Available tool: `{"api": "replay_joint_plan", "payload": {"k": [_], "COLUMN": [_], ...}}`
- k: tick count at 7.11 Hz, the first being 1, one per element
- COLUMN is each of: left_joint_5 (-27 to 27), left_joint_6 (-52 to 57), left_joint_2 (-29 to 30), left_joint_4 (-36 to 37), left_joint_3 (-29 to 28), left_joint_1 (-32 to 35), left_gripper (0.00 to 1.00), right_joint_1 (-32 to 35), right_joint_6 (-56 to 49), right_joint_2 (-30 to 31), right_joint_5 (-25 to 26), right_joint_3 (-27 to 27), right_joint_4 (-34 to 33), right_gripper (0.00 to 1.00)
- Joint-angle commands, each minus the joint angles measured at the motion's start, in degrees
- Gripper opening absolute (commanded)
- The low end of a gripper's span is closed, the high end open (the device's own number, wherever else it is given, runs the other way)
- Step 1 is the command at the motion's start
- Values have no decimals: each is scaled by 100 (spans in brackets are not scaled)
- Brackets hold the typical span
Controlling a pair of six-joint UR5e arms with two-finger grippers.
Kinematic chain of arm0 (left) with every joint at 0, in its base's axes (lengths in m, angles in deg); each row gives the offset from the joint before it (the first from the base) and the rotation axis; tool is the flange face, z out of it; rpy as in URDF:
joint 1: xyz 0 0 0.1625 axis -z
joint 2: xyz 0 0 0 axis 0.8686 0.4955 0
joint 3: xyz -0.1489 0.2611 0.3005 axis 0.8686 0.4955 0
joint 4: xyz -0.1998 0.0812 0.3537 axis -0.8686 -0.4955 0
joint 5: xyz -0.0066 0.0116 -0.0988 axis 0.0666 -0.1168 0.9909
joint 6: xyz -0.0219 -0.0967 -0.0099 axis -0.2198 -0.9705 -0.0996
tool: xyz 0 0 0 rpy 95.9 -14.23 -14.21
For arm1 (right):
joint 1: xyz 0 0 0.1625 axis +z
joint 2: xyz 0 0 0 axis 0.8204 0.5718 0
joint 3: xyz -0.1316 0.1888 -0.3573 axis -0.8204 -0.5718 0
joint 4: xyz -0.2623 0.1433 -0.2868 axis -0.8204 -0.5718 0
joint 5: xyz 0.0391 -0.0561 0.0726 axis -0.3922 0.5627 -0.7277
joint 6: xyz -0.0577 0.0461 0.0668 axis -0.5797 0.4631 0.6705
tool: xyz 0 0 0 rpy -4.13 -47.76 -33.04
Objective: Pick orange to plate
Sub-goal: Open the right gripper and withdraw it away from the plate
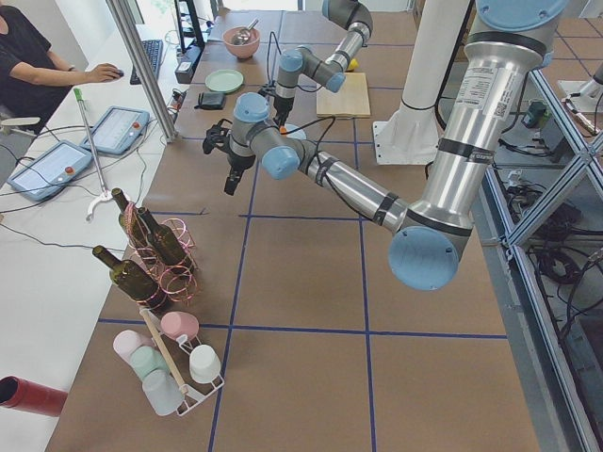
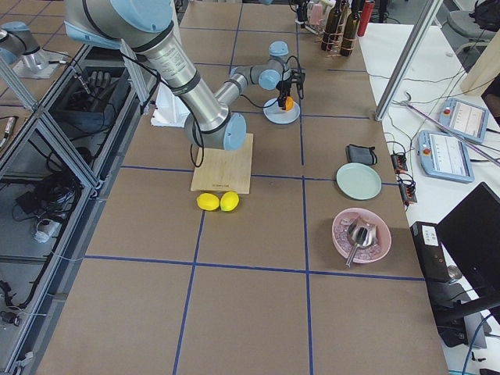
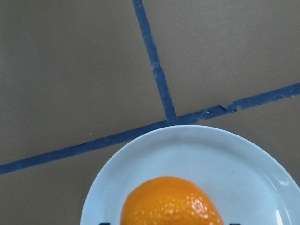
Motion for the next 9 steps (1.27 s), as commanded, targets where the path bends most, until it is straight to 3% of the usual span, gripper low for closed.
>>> {"api": "replay_joint_plan", "payload": {"k": [1,3,4,5,6,9], "left_joint_5": [9,175,141,175,185,167], "left_joint_6": [184,325,448,475,928,3596], "left_joint_2": [-6,-294,-340,-514,-681,-824], "left_joint_4": [-39,-170,-215,-181,-137,1413], "left_joint_3": [9,44,-139,-141,-141,-158], "left_joint_1": [12,21,20,168,431,1466], "left_gripper": [100,100,100,100,100,100], "right_joint_1": [91,476,818,1247,1713,2812], "right_joint_6": [-238,-842,-1734,-2621,-3526,-5305], "right_joint_2": [-2,103,443,1195,1976,2861], "right_joint_5": [-228,-729,-949,-1055,-1335,-2037], "right_joint_3": [25,628,1458,2485,3061,3198], "right_joint_4": [-265,-1464,-2516,-2996,-3018,-2974], "right_gripper": [100,100,100,100,100,100]}}
